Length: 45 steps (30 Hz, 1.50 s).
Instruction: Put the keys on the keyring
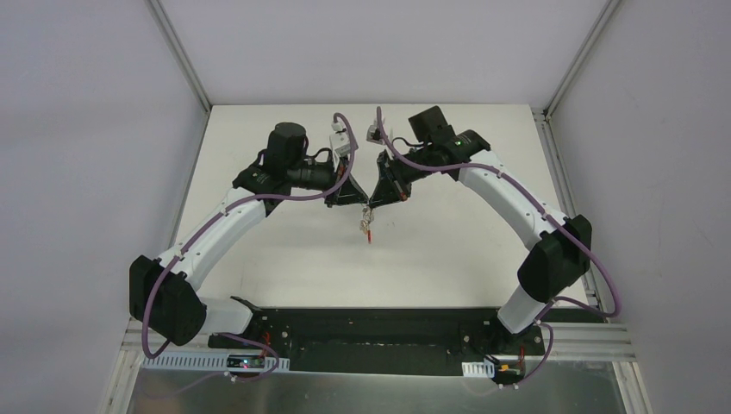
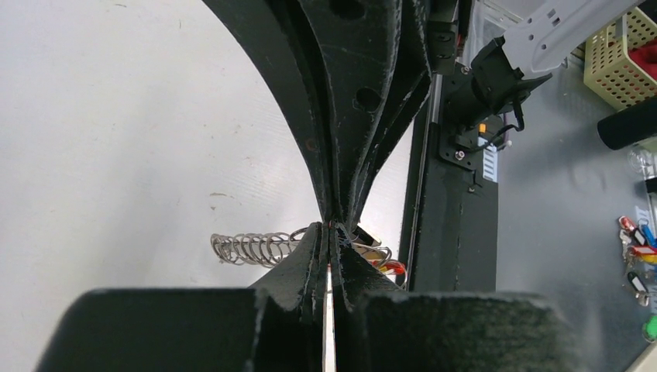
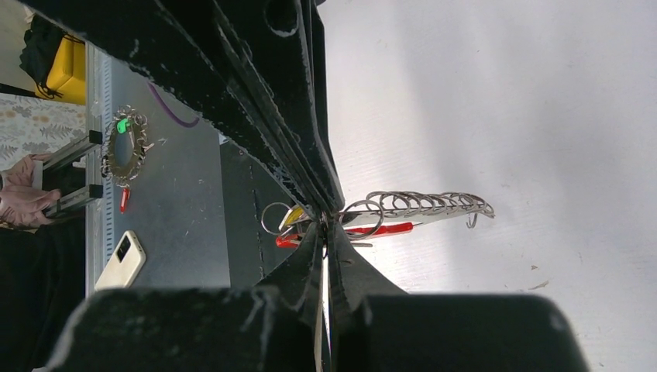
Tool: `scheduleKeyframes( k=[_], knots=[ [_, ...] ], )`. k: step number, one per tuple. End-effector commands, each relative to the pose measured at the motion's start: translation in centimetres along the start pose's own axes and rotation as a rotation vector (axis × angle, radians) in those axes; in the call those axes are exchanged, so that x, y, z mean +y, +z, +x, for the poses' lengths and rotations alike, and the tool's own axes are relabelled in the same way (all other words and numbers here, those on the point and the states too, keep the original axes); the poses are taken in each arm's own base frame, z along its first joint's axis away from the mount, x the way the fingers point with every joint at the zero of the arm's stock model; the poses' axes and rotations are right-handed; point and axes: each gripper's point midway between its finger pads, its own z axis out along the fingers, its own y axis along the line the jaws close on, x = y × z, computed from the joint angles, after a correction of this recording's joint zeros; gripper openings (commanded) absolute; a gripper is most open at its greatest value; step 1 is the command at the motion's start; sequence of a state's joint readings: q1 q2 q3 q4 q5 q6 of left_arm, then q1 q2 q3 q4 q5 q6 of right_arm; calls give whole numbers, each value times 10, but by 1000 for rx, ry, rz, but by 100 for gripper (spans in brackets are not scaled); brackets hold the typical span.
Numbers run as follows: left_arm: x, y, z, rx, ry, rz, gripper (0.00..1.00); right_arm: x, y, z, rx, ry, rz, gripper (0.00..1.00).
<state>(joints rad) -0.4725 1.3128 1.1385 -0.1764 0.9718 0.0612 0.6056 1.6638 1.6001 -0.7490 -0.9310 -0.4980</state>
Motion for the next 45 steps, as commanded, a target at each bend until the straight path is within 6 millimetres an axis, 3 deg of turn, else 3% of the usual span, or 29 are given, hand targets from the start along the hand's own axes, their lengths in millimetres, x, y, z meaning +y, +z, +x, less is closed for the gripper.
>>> scheduleKeyframes(
  k=[1,6,10,24,30,36,45],
  knots=[
    [-10,-5,-28,-68,-9,-8,0,8,-11,-24,-68,-33,-7,5],
    [-8,-12,-57,-224,-117,-1,0,4,-22,-27,-125,-8,-9,22],
    [-14,-12,-63,-274,-145,59,0,5,-31,-30,-164,1,-34,28],
    [-12,-7,-60,-306,-170,90,0,15,-40,-34,-202,-13,-89,27],
    [-12,-7,-59,-309,-171,95,0,14,-38,-36,-206,3,-111,23],
    [-11,-5,-55,-304,-175,96,0,13,-38,-36,-207,5,-119,0],
    [-9,-5,-53,-288,-143,95,0,5,-36,-29,-189,-8,-58,0]
  ],
)
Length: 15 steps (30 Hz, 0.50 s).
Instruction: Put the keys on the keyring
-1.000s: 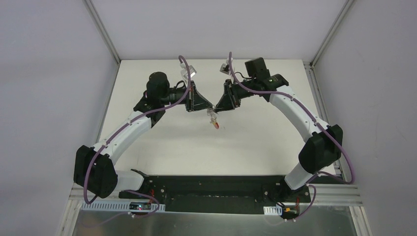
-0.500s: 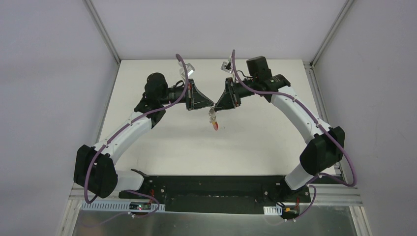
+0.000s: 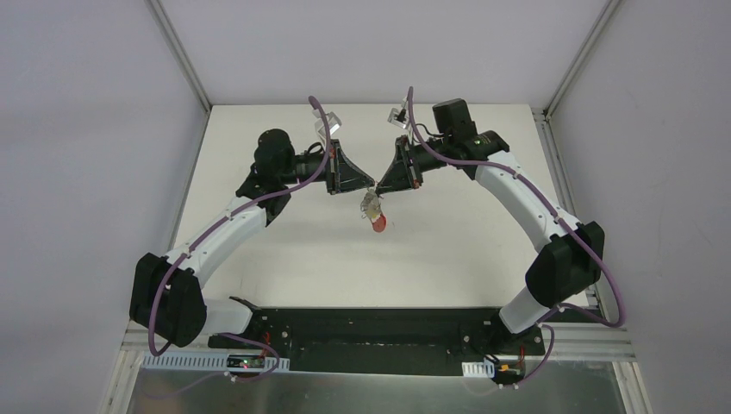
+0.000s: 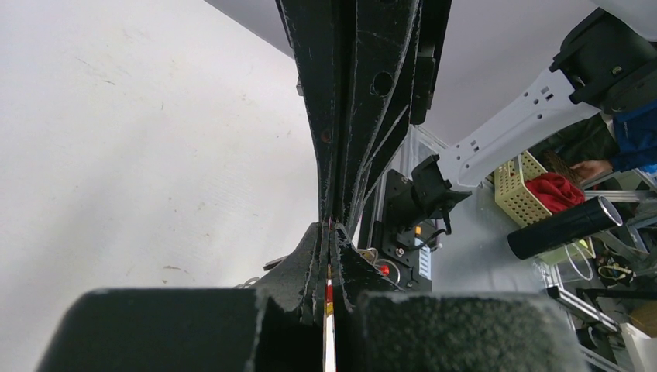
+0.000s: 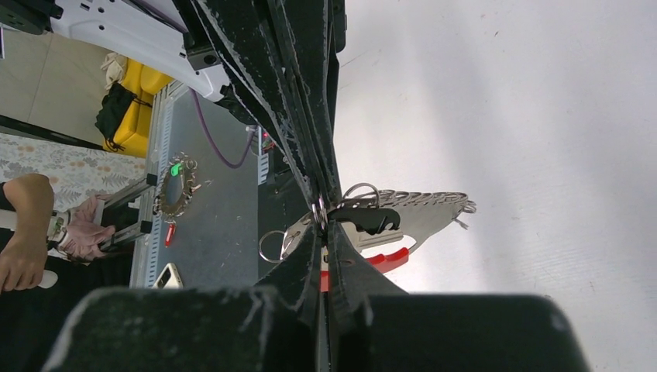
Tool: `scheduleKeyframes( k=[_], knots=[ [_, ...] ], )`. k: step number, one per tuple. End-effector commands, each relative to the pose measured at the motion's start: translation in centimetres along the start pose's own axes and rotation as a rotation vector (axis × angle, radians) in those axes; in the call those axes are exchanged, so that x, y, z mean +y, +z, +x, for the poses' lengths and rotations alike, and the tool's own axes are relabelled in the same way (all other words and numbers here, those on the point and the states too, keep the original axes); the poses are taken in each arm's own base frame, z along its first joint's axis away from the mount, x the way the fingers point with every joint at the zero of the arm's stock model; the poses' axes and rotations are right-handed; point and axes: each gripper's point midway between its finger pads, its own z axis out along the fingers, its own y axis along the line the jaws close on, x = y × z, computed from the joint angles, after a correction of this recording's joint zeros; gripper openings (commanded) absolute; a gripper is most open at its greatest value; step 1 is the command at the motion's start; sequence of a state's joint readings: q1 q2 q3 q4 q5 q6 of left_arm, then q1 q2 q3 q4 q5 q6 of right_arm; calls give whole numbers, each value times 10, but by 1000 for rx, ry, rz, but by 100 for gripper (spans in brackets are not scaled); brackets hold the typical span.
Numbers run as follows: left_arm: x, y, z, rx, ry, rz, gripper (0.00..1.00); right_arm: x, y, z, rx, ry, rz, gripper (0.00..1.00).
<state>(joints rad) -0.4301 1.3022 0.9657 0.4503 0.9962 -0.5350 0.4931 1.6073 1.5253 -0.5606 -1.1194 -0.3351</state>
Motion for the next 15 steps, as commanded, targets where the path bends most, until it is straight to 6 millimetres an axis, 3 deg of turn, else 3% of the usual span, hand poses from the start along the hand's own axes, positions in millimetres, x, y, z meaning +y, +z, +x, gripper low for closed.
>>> scheduleKeyframes(
  k=[1,8,15],
  knots=[
    [-11,-3,-7,5,85,52,0,2,-4,-3,-5,-76,37,0],
    [-6,-8,2,108,164,20,20,-3,9,10,57,-88,71,0],
    [-2,-14,18,197,214,19,28,-3,19,16,96,-81,59,0]
  ],
)
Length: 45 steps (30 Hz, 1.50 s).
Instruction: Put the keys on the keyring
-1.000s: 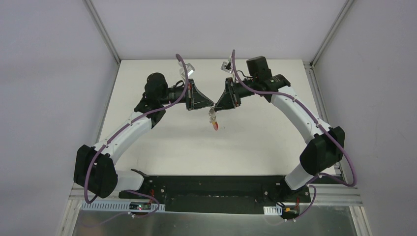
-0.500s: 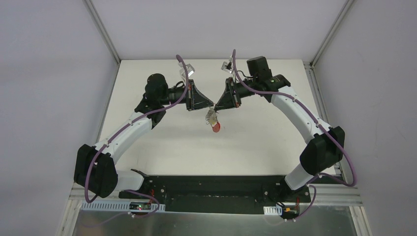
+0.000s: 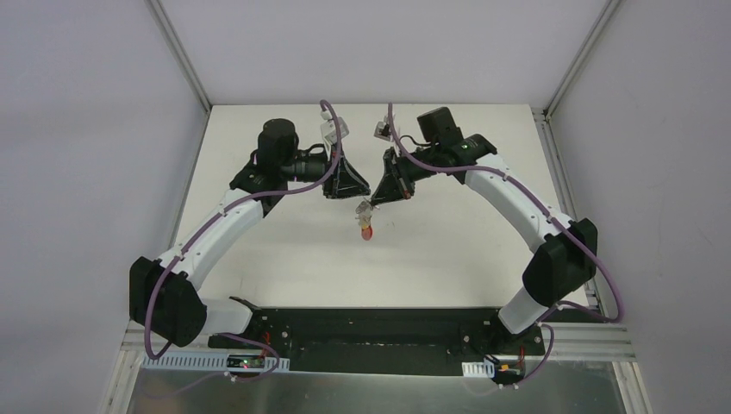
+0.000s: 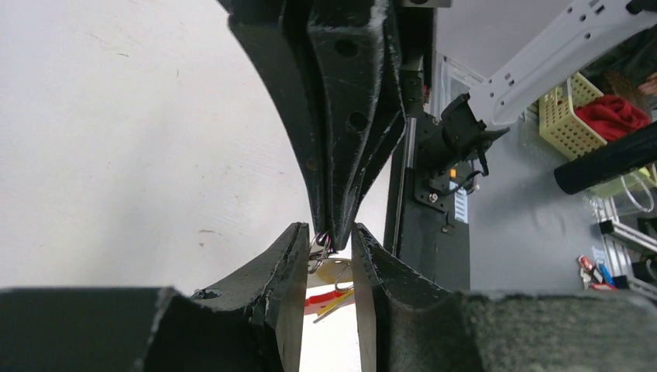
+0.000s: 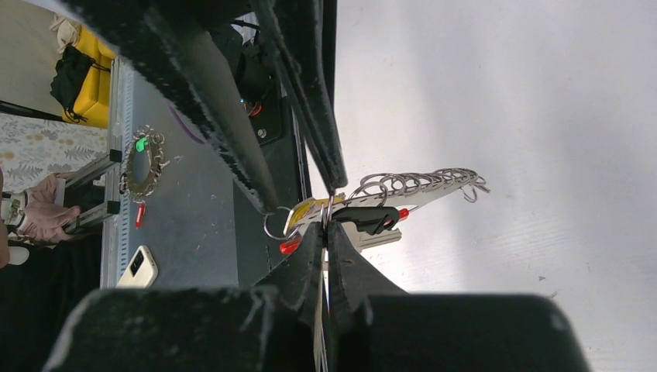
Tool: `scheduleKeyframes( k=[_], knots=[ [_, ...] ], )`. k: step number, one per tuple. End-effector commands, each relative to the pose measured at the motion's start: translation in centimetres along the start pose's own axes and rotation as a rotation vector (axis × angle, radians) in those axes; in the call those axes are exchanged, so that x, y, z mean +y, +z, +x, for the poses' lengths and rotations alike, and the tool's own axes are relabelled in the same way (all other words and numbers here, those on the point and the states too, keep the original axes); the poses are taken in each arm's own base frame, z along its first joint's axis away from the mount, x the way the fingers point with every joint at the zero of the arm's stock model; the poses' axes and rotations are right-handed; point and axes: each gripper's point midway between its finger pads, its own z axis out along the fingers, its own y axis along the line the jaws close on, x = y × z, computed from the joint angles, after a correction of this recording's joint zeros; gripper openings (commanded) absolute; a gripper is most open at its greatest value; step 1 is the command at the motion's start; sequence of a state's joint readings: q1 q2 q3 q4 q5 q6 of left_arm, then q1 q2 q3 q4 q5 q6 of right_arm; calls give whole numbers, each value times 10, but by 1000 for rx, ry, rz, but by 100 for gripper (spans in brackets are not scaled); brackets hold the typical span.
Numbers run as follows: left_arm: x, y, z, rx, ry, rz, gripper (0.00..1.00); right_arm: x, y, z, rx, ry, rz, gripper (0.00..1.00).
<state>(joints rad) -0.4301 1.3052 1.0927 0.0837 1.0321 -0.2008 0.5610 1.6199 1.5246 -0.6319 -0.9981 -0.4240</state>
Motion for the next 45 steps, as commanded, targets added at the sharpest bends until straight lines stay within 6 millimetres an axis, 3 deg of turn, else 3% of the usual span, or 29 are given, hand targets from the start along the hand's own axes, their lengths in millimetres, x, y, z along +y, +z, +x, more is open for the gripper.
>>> scheduleKeyframes(
  k=[1,10,22,28,39,45],
  knots=[
    [-6,-5,8,60,88,41,28,4,1,-5,6,-40,-7,0],
    [-4,-5,23,115,143,48,29,10,5,-4,15,-32,-55,0],
    [0,-2,18,107,181,41,31,13,8,3,32,-26,-85,0],
    [-7,-5,11,98,223,60,29,12,9,5,37,-27,-90,0],
    [-4,5,22,122,215,91,32,15,10,3,33,-22,-113,0],
    [-8,6,24,126,215,101,20,13,9,3,33,-23,-103,0]
  ],
)
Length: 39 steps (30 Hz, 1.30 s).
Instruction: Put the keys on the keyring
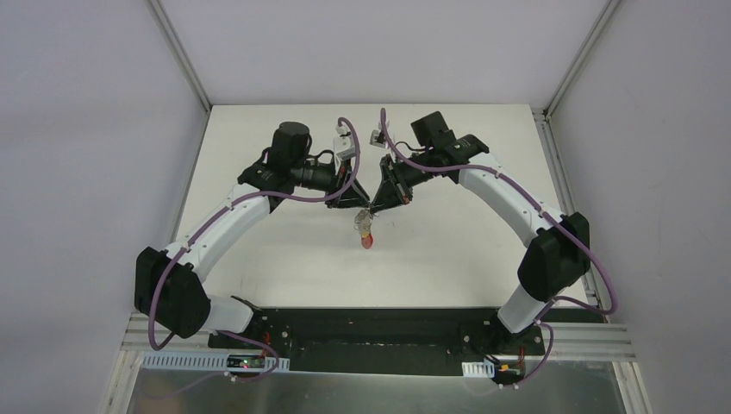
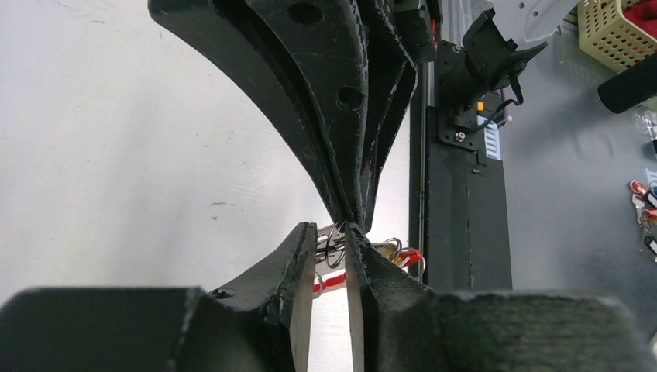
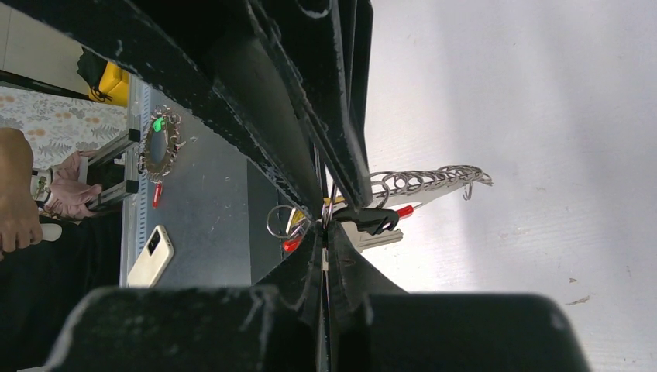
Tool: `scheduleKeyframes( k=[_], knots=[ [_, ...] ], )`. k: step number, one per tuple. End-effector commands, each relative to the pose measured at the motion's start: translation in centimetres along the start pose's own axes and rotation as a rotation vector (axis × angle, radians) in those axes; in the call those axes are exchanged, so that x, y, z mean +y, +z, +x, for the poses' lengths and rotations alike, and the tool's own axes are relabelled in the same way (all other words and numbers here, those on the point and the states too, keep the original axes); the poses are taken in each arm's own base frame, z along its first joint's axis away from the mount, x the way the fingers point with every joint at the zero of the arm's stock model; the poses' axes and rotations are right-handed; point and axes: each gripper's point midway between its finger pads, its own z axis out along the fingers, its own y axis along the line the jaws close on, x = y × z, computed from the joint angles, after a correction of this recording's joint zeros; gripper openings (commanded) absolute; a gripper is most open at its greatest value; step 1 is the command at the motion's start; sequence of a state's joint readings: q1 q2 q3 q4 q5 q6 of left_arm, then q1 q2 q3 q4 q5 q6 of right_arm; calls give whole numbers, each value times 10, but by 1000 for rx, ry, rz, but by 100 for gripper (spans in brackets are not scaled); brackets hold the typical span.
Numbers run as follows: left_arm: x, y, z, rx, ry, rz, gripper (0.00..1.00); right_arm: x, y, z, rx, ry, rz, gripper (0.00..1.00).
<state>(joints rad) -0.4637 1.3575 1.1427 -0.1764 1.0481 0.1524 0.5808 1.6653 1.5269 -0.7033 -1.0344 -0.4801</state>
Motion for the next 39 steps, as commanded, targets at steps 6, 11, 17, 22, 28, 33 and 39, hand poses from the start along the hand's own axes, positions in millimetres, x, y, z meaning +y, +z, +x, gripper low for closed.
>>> scheduleKeyframes(
  k=[6,11,17,22,28,33,39],
  knots=[
    [-14,-4,-17,-25,92,51,0,9,-2,-14,-25,-55,-31,0],
    [-13,-9,-19,-11,65,15,0,5,-6,-14,-40,-52,-7,0],
    [-14,-13,-41,-130,16,21,0,4,-7,-12,-45,-51,5,9],
    [-18,-15,-49,-189,7,49,0,1,-6,-6,-45,-54,15,16],
    [-17,-17,-52,-217,10,52,0,2,-6,-5,-44,-48,6,16],
    [-16,-16,-49,-220,2,53,0,4,-6,-7,-48,-50,-2,18],
    [-13,-16,-43,-215,-4,54,0,8,-17,-16,-72,-76,14,27]
  ],
)
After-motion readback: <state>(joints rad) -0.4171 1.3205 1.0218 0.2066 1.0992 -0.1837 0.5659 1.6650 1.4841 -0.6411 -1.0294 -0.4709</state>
